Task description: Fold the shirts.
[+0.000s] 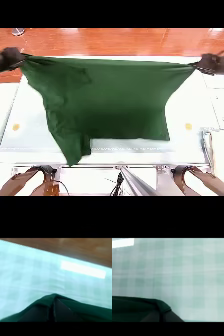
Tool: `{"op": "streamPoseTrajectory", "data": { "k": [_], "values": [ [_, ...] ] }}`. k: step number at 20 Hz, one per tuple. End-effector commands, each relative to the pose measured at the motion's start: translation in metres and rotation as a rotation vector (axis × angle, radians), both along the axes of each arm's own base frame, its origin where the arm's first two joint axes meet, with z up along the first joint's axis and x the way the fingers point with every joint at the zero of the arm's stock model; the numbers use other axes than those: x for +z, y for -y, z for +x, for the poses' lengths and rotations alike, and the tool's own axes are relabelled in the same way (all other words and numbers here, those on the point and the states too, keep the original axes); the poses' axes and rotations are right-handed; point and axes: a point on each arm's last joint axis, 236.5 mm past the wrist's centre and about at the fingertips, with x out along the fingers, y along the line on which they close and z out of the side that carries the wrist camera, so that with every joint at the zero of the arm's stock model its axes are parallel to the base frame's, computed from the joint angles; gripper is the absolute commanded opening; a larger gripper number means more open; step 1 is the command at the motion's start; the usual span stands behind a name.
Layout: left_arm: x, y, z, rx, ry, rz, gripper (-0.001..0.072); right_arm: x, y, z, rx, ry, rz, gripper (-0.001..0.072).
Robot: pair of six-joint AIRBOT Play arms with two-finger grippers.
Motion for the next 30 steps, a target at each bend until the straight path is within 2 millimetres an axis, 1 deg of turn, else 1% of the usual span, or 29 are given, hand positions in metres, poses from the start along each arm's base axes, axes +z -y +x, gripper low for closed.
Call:
{"op": "streamPoseTrajectory", "data": {
  "k": [1,3,5,7,8,9,11,13,15,16,17,18,19,20,21,23,24,26,30],
  "values": [
    [-0.072,0.004,0.06,0.043,-0.06,-0.08,0.0026,-0.073,0.005,0.072,-0.036,-0.049,0.086,0.002],
    [-0.093,0.002,0.088,0.105,-0.035,-0.151,0.0026,-0.097,0.008,0.103,-0.05,-0.069,0.12,0.002],
    [-0.116,-0.002,0.102,0.137,-0.044,-0.16,0.0027,-0.112,0.006,0.129,-0.053,-0.079,0.161,0.002],
    [-0.141,-0.001,0.106,0.138,-0.093,-0.168,0.0026,-0.122,0.002,0.148,-0.049,-0.082,0.183,0.002],
    [-0.151,0.001,0.107,0.142,-0.113,-0.185,0.0026,-0.126,0.001,0.154,-0.044,-0.082,0.18,0.002],
    [-0.158,0.002,0.108,0.152,-0.125,-0.209,0.0027,-0.13,-0.002,0.159,-0.036,-0.087,0.18,0.0019],
    [-0.164,0.003,0.11,0.159,-0.143,-0.24,0.0027,-0.138,-0.003,0.162,-0.047,-0.105,0.198,0.002],
    [-0.162,0.007,0.107,0.122,-0.166,-0.233,0.0028,-0.142,-0.005,0.156,-0.033,-0.137,0.201,0.002],
    [-0.155,0.009,0.103,0.067,-0.2,-0.233,0.0028,-0.143,-0.003,0.143,-0.004,-0.182,0.202,0.002],
    [-0.152,0.012,0.097,0.029,-0.236,-0.242,0.0028,-0.144,-0.002,0.133,0.018,-0.212,0.202,0.0021],
    [-0.153,0.017,0.085,-0.04,-0.283,-0.228,0.0028,-0.146,-0.002,0.12,0.057,-0.255,0.2,0.002],
    [-0.159,0.019,0.072,-0.116,-0.321,-0.192,0.0027,-0.15,-0.006,0.103,0.113,-0.316,0.198,0.0021],
    [-0.171,0.019,0.057,-0.167,-0.38,-0.172,0.0028,-0.159,-0.007,0.086,0.16,-0.375,0.175,0.0021],
    [-0.184,0.018,0.042,-0.191,-0.442,-0.167,0.0027,-0.171,-0.004,0.071,0.176,-0.439,0.146,0.0021],
    [-0.198,0.016,0.026,-0.207,-0.503,-0.156,0.0028,-0.182,-0.003,0.061,0.184,-0.482,0.13,0.0021],
    [-0.22,0.015,0.002,-0.219,-0.589,-0.156,0.0027,-0.201,-0.006,0.045,0.187,-0.539,0.14,0.0021],
    [-0.228,0.016,-0.004,-0.219,-0.61,-0.163,0.0028,-0.209,-0.008,0.04,0.18,-0.555,0.15,0.0021],
    [-0.238,0.02,-0.012,-0.219,-0.633,-0.168,0.0027,-0.218,-0.01,0.034,0.177,-0.576,0.163,0.0021],
    [-0.242,0.016,-0.01,-0.201,-0.625,-0.165,0.0027,-0.217,-0.013,0.035,0.171,-0.575,0.178,0.0022]
  ]
}}
